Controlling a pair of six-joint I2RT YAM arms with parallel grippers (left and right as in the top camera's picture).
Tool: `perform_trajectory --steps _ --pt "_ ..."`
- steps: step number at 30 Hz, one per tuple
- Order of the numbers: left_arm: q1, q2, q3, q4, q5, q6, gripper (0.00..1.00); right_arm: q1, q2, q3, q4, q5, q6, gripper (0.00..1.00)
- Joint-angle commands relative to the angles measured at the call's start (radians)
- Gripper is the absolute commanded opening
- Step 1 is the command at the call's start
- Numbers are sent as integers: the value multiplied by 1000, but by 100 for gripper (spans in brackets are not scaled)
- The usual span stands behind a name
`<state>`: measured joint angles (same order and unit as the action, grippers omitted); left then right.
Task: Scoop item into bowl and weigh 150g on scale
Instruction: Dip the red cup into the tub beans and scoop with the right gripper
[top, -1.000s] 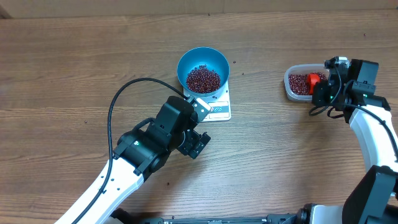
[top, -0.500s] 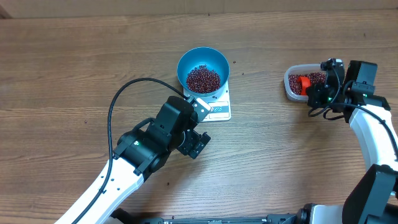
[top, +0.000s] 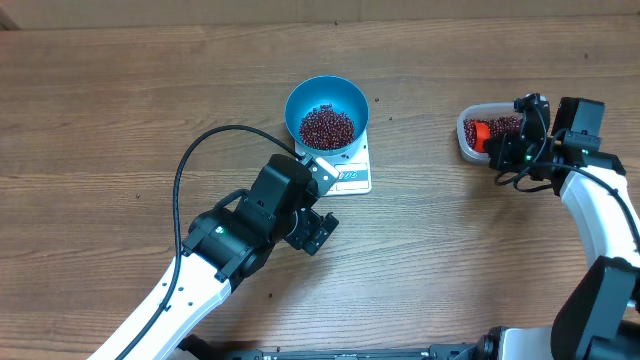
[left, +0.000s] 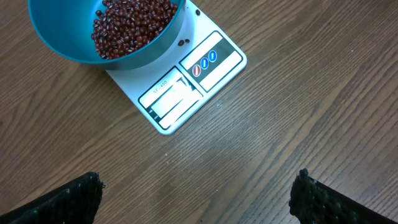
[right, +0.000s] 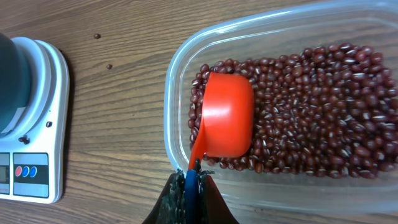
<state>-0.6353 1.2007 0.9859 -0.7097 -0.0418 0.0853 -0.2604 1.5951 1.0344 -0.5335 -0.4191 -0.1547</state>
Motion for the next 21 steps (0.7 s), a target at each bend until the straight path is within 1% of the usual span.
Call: perform_trajectory --steps 1,11,21 --pt "2 7 -2 4 -7 12 99 1 45 14 8 -34 32 4" --pt "2 7 -2 4 -7 12 99 -29 45 14 48 -56 104 4" --pt "2 7 -2 4 -7 12 99 -71 45 14 71 -60 107 4"
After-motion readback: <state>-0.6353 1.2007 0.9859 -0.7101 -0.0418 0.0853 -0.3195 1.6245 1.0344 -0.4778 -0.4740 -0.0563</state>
